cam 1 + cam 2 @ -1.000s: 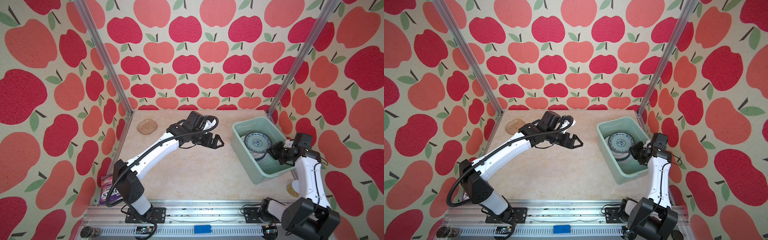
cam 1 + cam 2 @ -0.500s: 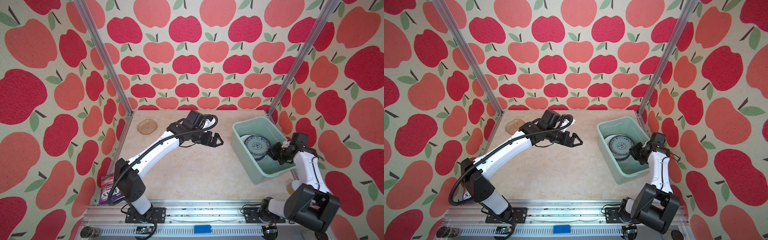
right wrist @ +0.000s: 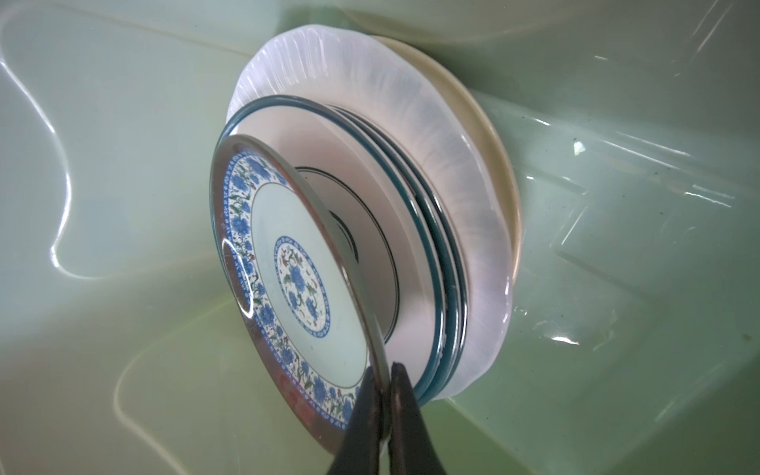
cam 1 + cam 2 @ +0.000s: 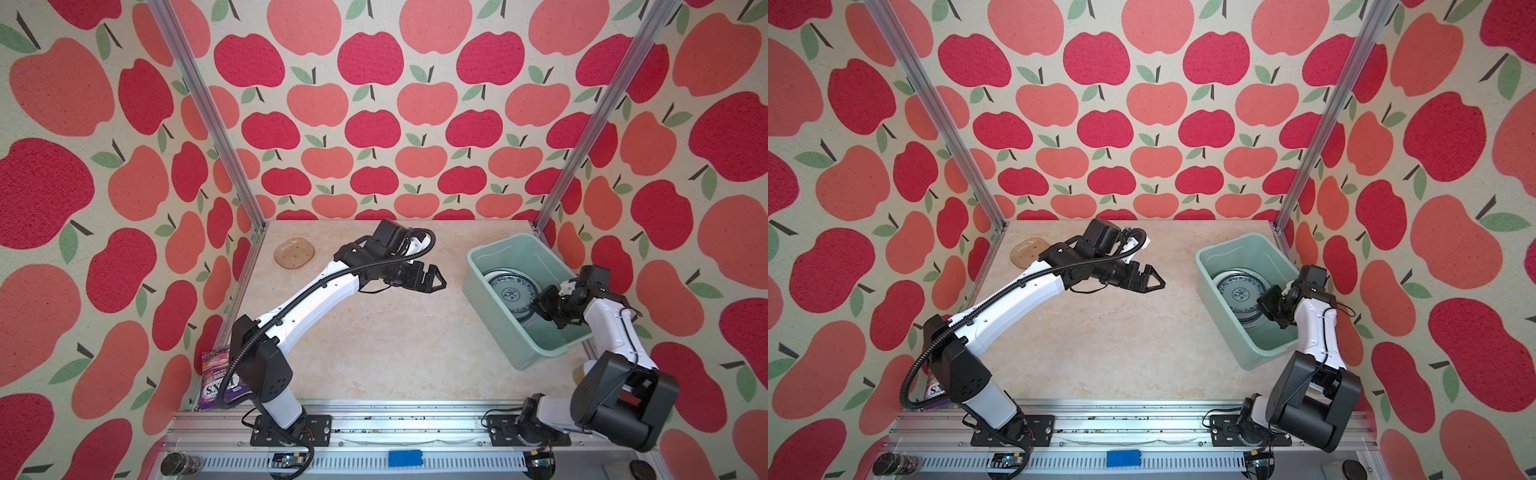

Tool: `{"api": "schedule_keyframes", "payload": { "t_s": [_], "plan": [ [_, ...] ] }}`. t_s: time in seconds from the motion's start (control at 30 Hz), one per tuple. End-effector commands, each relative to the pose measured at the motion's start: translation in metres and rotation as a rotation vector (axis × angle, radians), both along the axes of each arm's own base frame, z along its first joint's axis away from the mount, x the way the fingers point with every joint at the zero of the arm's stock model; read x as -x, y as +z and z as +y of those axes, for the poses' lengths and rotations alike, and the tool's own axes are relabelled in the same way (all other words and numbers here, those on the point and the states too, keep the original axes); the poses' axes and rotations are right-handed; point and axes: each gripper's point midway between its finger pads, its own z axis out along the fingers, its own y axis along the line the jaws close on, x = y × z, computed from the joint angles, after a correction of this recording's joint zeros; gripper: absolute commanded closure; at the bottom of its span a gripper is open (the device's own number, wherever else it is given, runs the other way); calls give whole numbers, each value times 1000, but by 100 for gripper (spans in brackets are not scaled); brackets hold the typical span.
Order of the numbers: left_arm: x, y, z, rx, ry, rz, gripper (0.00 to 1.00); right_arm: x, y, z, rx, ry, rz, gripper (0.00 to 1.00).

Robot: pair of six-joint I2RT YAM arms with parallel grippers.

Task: Place the plates into the plastic bin on the countertop
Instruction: Place the plate in the plastic bin.

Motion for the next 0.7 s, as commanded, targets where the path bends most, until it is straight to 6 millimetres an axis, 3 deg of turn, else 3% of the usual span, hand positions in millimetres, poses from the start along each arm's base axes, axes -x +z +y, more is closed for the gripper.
{"api": "schedule_keyframes", "payload": {
  "t_s": [0.0,0.4,0.67],
  "plan": [
    [-2,2,0,-1,-13,-4,1,3,-5,-6,38,6,32,100],
    [-5,1,5,-1,-1,-4,1,4,-11,-4,103,46,76,100],
    [-6,3,8,3,7,-12,1,4,-9,-2,113,55,80,90]
  ]
}}
